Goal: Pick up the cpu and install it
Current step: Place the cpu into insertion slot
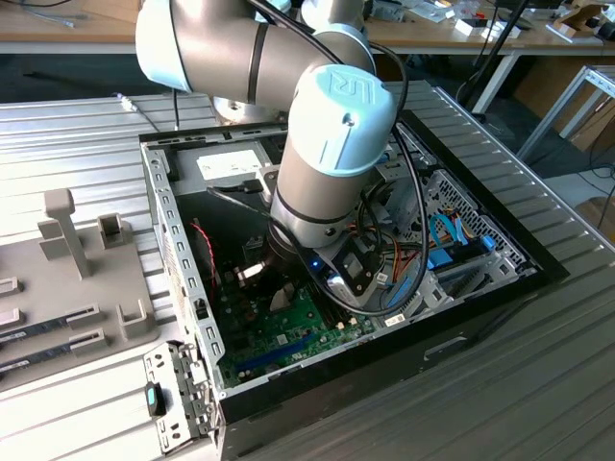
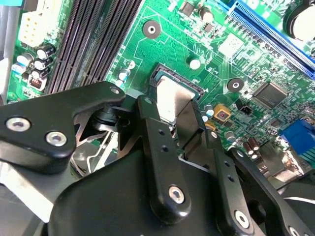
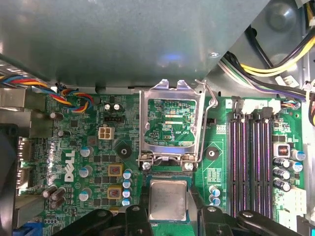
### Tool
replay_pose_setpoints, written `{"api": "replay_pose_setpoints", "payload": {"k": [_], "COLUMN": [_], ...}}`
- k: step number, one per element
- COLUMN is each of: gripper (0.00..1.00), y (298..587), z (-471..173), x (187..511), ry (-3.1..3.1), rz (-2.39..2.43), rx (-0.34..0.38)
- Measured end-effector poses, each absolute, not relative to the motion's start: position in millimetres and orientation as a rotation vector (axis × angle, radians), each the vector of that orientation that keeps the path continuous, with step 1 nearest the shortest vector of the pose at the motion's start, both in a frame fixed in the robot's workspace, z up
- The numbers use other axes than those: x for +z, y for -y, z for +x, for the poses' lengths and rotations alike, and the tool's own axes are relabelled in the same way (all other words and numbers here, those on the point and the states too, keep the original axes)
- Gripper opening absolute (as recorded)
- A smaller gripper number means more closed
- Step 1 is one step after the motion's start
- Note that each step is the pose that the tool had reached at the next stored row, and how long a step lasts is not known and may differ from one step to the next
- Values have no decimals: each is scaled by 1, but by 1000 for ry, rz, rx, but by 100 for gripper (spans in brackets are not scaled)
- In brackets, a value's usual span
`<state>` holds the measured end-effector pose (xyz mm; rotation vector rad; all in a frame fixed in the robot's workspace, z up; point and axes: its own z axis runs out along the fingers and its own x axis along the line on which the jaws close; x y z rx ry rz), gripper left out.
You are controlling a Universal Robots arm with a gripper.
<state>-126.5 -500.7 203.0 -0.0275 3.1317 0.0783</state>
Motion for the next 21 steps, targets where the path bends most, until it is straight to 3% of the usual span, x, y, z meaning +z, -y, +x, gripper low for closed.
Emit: {"api": "replay_pose_setpoints", "payload": {"k": [21], "gripper": [41], "y": [501], "z": [-129], "x": [203], "ry": [-3132], "rz": [-32], "rx": [81]}}
